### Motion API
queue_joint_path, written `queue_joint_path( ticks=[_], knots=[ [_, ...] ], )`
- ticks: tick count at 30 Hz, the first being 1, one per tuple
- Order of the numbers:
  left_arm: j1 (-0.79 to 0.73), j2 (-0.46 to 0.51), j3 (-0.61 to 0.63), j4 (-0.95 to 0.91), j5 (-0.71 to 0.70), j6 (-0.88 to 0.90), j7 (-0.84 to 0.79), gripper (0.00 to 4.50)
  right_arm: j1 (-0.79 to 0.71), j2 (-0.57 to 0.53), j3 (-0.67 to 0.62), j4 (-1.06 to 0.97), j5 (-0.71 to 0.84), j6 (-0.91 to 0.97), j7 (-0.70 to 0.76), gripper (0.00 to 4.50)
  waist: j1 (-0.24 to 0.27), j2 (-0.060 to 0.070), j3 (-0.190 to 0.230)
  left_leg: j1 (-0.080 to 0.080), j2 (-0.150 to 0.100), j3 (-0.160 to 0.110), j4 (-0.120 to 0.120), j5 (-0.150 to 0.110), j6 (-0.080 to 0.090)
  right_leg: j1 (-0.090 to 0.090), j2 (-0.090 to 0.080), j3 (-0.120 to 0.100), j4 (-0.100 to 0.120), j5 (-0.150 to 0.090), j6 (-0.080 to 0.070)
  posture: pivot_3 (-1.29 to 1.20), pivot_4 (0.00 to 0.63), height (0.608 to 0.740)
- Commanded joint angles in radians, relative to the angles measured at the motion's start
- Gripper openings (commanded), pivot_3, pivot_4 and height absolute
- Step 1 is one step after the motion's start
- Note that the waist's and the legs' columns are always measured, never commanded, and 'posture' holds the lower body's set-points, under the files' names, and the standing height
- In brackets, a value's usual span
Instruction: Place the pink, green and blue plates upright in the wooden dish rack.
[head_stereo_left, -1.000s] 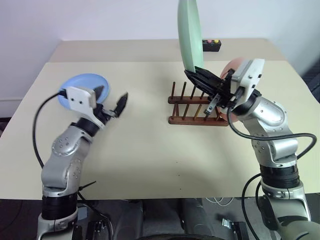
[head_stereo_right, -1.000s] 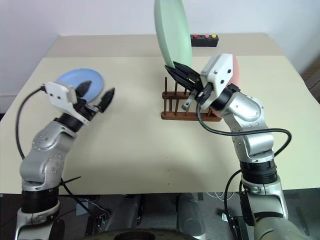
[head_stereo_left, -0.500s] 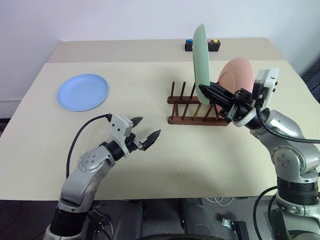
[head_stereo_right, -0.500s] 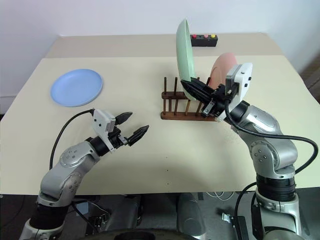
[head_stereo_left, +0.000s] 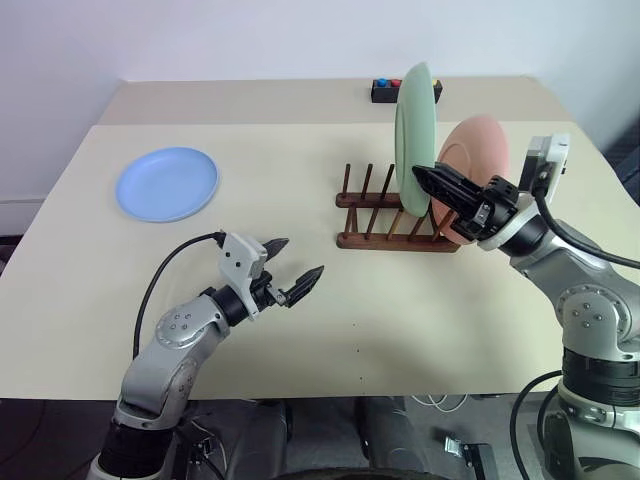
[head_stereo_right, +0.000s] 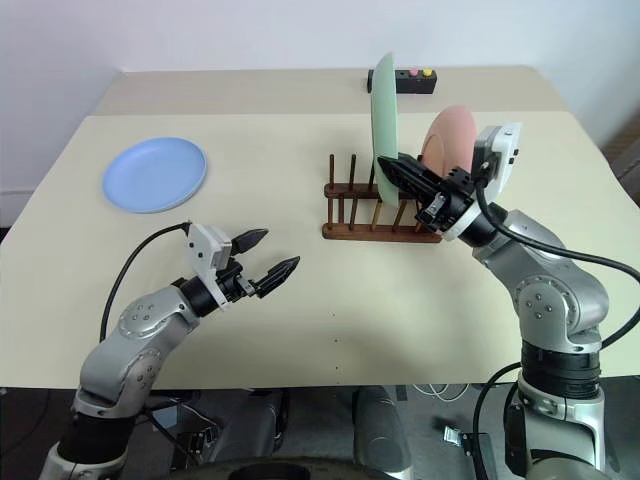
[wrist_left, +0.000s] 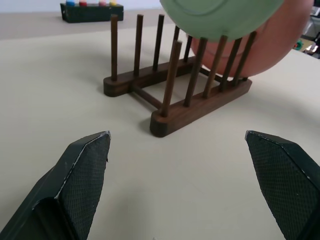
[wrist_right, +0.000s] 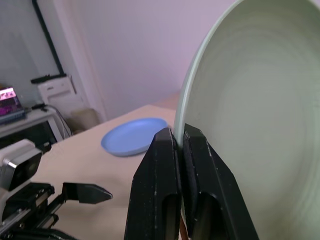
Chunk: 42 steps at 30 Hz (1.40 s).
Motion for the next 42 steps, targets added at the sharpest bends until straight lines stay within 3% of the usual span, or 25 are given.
queue_joint_path(
  ticks=[1,21,24,29,42],
  knots=[
    [-0.028,-0.006,0.001,-0.095,-0.03,0.046,0.029,4.43,-0.023,-0.003,-0.035,-0.009,0.037,0.008,-0.013,0.0,0.0,0.0,0.0,0.0,0.0,0.0,0.0,0.0,0.0,0.0,0.0,0.0,0.0,0.0,0.0,0.0,0.15,0.74],
    [-0.151,-0.037,-0.009,-0.163,-0.071,0.223,0.119,4.43,-0.017,-0.004,-0.052,0.014,0.092,0.057,-0.042,0.0,0.0,0.0,0.0,0.0,0.0,0.0,0.0,0.0,0.0,0.0,0.0,0.0,0.0,0.0,0.001,0.0,0.15,0.74],
    [-0.131,-0.033,-0.012,-0.155,-0.064,0.203,0.109,4.5,-0.016,-0.004,-0.052,0.013,0.093,0.056,-0.044,0.99,0.0,0.0,0.0,0.0,0.0,0.0,0.0,0.0,0.0,0.0,0.0,0.0,0.0,0.0,0.001,0.0,0.15,0.74],
    [-0.111,-0.027,-0.011,-0.13,-0.05,0.166,0.087,4.5,-0.013,-0.006,-0.052,0.014,0.078,0.048,-0.051,3.45,0.0,0.0,0.0,0.0,0.0,0.0,0.0,0.0,0.0,0.0,0.0,0.0,0.0,0.0,0.001,0.0,0.15,0.74],
    [-0.091,-0.017,0.023,-0.087,-0.038,0.102,0.061,4.5,-0.031,-0.042,-0.02,-0.023,-0.024,0.027,-0.052,3.45,-0.001,0.0,0.0,0.0,0.0,0.0,0.0,0.0,0.0,0.0,0.0,0.0,-0.001,0.0,0.001,0.0,0.15,0.74]
  ],
)
